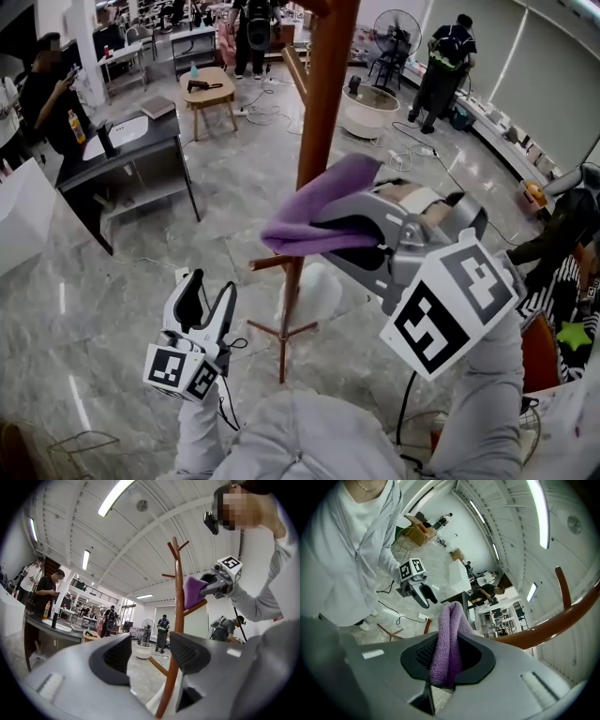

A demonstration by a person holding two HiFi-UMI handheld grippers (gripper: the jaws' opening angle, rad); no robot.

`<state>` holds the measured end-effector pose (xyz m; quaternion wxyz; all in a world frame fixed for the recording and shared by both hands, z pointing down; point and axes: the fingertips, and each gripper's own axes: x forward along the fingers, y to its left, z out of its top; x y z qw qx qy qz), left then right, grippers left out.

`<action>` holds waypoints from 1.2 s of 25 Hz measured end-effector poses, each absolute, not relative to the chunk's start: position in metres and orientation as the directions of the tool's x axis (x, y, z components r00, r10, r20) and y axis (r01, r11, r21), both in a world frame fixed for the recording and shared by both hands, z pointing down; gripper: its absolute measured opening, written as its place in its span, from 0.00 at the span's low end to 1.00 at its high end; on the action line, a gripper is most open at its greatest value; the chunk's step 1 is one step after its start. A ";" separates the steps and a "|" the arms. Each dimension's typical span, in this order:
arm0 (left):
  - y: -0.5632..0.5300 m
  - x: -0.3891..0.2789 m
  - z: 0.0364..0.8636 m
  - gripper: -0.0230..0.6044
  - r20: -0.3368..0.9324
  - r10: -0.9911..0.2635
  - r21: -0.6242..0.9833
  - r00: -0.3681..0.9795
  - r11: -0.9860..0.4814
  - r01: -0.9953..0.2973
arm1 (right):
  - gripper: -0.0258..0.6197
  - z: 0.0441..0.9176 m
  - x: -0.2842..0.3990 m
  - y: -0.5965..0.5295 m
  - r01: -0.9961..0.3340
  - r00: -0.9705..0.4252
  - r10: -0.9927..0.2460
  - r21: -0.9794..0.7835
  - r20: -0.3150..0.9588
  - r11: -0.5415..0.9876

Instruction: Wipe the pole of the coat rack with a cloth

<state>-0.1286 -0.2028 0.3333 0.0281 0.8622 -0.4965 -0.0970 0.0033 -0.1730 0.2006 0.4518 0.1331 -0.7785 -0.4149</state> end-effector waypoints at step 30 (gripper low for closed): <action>-0.192 -0.150 0.342 0.47 -0.111 -0.868 0.165 0.485 -0.497 -0.852 | 0.13 0.116 -0.015 -0.108 -0.079 -0.715 -0.676 0.939 0.180 0.334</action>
